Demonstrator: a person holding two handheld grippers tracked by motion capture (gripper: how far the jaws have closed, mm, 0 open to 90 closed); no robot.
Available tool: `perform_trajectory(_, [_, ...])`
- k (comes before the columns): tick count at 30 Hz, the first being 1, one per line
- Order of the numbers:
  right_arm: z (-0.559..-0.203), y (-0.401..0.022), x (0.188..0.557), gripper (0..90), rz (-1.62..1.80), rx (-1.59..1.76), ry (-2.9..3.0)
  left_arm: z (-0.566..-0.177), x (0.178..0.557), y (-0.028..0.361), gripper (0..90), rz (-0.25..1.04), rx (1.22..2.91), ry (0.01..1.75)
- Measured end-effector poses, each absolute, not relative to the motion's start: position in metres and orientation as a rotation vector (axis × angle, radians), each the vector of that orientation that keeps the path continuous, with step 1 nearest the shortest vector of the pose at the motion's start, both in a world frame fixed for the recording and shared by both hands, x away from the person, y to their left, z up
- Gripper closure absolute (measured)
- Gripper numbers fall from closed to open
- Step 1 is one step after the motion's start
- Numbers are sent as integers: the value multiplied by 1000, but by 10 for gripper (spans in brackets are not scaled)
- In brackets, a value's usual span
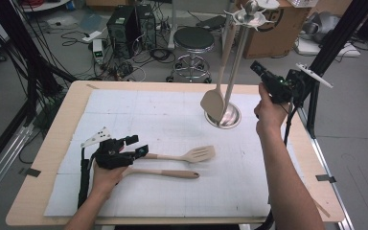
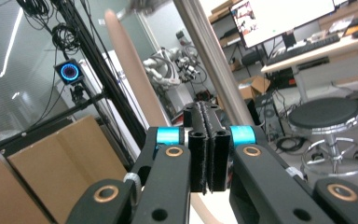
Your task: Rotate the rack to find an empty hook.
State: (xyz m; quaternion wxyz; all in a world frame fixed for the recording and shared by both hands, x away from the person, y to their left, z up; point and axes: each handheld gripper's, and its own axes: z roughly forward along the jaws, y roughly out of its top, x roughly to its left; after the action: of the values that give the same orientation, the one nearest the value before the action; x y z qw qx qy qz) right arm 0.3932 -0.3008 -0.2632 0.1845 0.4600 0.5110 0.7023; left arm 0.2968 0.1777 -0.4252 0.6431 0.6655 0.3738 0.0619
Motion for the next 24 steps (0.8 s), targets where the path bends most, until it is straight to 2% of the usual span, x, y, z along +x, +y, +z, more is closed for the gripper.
perform_trajectory(24, [-219,-290,414,899,1970,1195,1305,-425,296,182,247,96,1484,858])
